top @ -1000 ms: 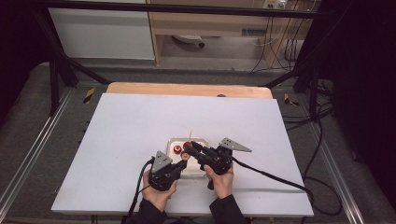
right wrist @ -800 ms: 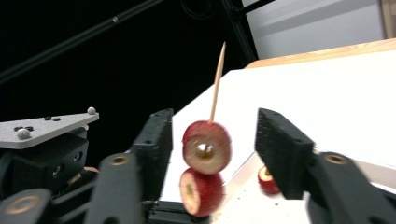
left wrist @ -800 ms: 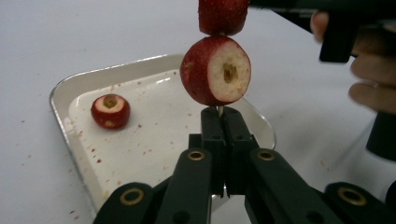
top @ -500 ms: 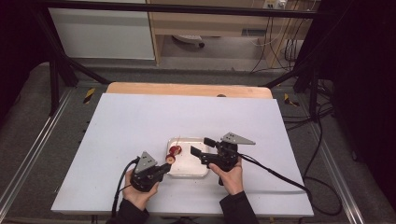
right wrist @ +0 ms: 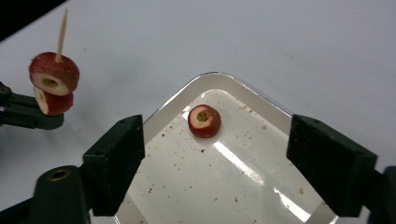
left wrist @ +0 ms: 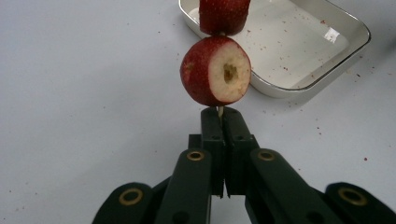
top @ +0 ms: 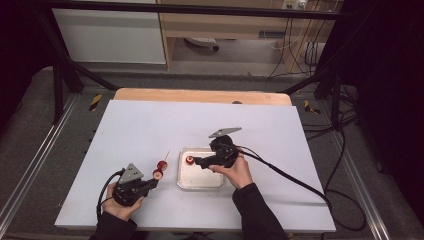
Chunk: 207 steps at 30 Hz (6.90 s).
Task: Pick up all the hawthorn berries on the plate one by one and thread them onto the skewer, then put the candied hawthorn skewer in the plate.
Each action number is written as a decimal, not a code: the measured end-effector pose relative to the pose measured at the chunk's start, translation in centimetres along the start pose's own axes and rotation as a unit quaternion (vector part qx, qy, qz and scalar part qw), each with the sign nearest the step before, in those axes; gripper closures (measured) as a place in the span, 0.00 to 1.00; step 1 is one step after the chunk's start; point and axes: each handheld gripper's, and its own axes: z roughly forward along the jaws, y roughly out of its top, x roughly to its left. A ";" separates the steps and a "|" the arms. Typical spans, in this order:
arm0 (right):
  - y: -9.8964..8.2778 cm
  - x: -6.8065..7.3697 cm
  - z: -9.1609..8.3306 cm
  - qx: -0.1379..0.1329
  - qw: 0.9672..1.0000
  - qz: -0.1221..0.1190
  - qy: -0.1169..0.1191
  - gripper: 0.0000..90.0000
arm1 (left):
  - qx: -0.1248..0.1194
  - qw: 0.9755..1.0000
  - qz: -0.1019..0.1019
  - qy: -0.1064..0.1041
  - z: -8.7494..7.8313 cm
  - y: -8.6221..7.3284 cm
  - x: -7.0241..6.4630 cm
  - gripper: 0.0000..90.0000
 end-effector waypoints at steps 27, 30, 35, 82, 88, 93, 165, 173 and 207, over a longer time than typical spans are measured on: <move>4.2 0.8 7.9 0.198 0.978 -0.068 0.005 0.61 | 0.012 1.000 -0.001 -0.001 0.0 -0.2 0.2 0.98; 4.2 0.6 8.1 0.206 0.976 -0.066 0.005 0.63 | 0.012 1.000 -0.002 -0.002 0.0 -0.2 0.2 0.98; 4.2 0.4 8.3 0.209 0.976 -0.062 0.007 0.66 | 0.012 1.000 0.000 -0.001 0.0 -0.1 0.2 0.98; -2.7 0.5 -1.8 -0.300 0.930 0.167 0.130 0.69 | -0.035 0.998 -0.032 -0.034 1.8 1.9 -5.5 0.98; -2.8 0.8 -2.0 -0.342 0.913 0.176 0.136 0.69 | -0.045 0.998 -0.039 -0.033 2.4 2.8 -6.5 0.98; -2.9 1.0 -2.1 -0.363 0.905 0.176 0.136 0.69 | -0.053 0.997 -0.045 -0.037 2.6 3.5 -7.1 0.98; -9.5 -4.9 -5.9 -0.061 0.998 0.010 -0.005 0.01 | -0.016 0.999 -0.016 -0.042 2.1 3.8 -4.0 0.98; -12.8 -6.9 -7.3 -0.033 0.999 -0.010 -0.036 0.01 | 0.018 0.999 -0.005 -0.048 2.3 6.0 -3.3 0.98; -14.8 -8.3 -9.5 -0.043 0.998 0.012 -0.041 0.01 | 0.179 0.983 0.011 -0.031 9.4 8.8 -4.5 0.98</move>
